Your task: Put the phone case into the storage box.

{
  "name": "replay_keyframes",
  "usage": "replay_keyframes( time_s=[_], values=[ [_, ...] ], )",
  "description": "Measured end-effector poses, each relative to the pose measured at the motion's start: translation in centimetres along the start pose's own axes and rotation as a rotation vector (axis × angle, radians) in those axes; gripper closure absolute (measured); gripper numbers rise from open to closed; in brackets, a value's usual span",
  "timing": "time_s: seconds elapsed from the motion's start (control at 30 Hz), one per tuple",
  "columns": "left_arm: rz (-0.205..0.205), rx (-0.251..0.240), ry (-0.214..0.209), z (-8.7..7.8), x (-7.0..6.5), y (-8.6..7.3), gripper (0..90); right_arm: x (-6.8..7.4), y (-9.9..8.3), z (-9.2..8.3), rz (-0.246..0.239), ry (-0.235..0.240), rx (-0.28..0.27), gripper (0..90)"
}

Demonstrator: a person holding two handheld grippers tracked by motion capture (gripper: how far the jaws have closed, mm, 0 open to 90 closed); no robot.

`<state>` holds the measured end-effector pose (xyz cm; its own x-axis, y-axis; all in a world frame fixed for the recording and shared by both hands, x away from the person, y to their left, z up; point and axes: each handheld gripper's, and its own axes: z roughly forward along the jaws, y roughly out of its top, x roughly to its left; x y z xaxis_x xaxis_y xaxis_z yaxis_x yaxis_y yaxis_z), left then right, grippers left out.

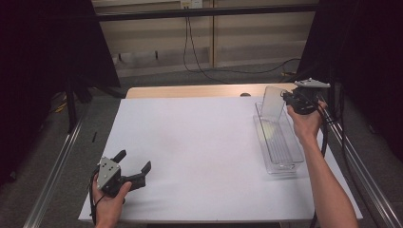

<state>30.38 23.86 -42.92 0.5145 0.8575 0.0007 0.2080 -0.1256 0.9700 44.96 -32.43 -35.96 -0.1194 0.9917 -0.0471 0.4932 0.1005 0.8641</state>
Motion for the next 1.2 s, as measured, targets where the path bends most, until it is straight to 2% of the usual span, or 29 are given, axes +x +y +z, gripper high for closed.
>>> replay_keyframes(
  time_s=[0.5,0.7,0.93,1.2],
  values=[
    [0.005,0.007,-0.001,0.0,-0.1,-0.1,3.3,0.7,-0.3,1.4,-0.012,0.004,0.023,84.9],
    [0.005,0.010,-0.006,0.2,-0.1,-0.1,3.3,0.7,0.0,1.7,-0.038,0.017,0.033,84.9],
    [0.011,0.021,0.001,0.4,-0.2,-0.2,3.4,0.0,1.0,2.0,-0.091,0.069,0.099,84.8],
    [0.013,0.020,-0.002,0.4,-0.2,-0.2,3.4,-0.3,1.8,2.7,-0.109,0.083,0.128,84.6]
  ],
)
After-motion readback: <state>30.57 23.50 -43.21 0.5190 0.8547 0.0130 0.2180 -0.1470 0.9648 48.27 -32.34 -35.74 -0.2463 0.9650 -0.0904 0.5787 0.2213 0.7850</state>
